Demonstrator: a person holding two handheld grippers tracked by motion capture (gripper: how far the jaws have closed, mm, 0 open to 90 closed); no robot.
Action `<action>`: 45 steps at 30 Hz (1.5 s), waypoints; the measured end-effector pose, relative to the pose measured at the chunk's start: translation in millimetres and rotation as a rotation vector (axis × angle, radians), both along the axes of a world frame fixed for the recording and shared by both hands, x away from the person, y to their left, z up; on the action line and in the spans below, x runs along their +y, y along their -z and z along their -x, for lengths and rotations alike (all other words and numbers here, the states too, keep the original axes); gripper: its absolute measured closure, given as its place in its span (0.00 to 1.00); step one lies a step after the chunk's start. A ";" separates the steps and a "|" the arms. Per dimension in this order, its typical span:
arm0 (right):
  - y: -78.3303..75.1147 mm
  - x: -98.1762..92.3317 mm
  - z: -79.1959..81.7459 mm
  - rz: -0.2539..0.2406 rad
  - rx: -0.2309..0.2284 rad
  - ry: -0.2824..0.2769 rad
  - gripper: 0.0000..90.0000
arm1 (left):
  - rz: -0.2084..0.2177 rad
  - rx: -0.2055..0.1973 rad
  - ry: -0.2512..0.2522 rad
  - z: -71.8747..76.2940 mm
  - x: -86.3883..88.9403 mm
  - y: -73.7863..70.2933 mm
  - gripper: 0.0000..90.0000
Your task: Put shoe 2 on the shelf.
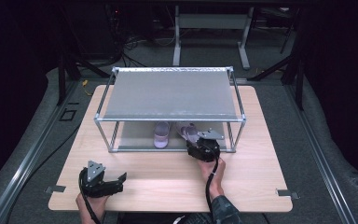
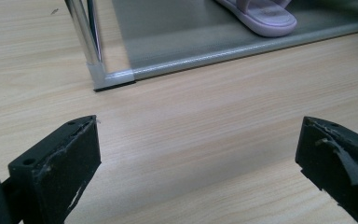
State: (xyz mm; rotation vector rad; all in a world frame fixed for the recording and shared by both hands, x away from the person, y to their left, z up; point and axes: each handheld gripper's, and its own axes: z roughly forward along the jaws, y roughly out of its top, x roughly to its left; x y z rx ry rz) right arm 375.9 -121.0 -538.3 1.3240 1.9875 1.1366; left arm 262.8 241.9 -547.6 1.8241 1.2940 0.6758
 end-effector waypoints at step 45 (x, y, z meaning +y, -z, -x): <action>-2.5 7.3 -19.3 0.008 0.154 -0.024 0.44 | 0.024 -0.004 0.005 3.0 1.7 1.0 0.00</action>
